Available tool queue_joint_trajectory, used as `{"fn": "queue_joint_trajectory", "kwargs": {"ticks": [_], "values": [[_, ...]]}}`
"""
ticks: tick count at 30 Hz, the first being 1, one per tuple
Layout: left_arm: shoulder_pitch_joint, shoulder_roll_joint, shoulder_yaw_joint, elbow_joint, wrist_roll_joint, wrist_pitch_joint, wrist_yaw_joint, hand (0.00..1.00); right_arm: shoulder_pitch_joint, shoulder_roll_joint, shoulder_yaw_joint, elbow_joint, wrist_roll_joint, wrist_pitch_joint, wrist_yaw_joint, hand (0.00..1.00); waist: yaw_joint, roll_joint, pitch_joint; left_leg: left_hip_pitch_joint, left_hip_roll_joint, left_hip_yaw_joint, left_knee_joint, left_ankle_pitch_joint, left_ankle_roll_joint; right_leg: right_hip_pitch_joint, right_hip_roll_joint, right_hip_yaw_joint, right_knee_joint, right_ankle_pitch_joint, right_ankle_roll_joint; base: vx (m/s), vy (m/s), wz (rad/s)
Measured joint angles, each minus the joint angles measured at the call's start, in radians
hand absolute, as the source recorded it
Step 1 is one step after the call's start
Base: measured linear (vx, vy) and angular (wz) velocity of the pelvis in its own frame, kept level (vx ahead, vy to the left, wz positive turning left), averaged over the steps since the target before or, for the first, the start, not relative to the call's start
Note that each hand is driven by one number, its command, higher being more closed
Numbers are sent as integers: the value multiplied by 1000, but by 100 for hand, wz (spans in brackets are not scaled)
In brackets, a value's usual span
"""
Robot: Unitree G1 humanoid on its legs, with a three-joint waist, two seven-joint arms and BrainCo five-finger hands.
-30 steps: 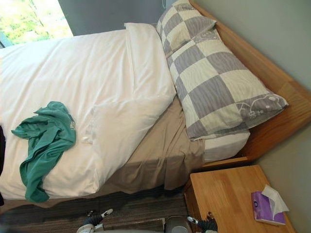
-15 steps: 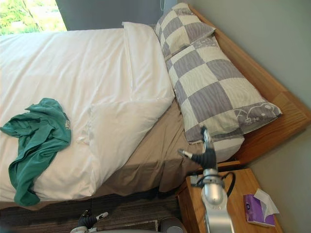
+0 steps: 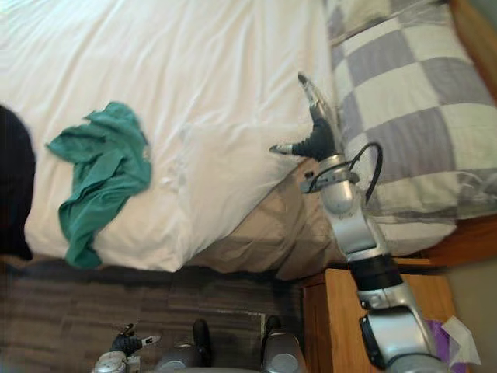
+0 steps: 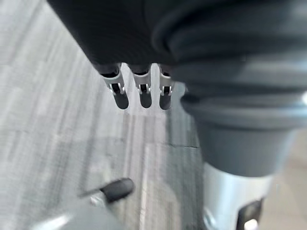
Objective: Tidy the bed and pick cloth on bed and put in laundry
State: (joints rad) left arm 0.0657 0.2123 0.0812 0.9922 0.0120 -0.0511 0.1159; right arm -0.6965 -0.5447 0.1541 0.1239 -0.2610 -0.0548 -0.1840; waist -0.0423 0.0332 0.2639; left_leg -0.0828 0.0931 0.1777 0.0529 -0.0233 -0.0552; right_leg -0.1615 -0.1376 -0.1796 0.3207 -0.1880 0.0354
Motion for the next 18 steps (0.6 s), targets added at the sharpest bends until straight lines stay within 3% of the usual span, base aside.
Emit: {"fn": "queue_joint_trajectory", "kwargs": {"ticks": [7, 10, 15, 18], "values": [[-7, 32, -17, -52, -1, -17, -6, 0, -206, -63, 43, 105, 0, 7, -21, 0, 10, 16, 45, -74, -39, -10, -21, 40, 19, -77, -41, 0, 51, -17, 10, -90, 46, 24], [-14, 56, -43, -93, -1, -20, -8, 0, -217, -79, 62, 140, 0, 7, -21, 0, 32, 29, 56, -77, -45, -10, -49, 56, 22, -88, -46, 0, 44, -10, 19, -29, 35, 5], [-25, 52, -120, -356, -2, -47, -8, 0, -348, -84, 93, 297, -3, 29, -23, 0, 49, 83, 109, -137, -56, -20, -44, 81, 27, -141, -59, -3, 43, 15, 27, 9, 37, 15], [-46, 48, -121, -387, -4, -52, -9, 0, -359, -81, 93, 304, -33, 30, -25, 0, 60, 97, 143, -168, -54, -19, -27, 81, 27, -154, -58, -2, 42, 22, 27, 19, 15, 13]]}}
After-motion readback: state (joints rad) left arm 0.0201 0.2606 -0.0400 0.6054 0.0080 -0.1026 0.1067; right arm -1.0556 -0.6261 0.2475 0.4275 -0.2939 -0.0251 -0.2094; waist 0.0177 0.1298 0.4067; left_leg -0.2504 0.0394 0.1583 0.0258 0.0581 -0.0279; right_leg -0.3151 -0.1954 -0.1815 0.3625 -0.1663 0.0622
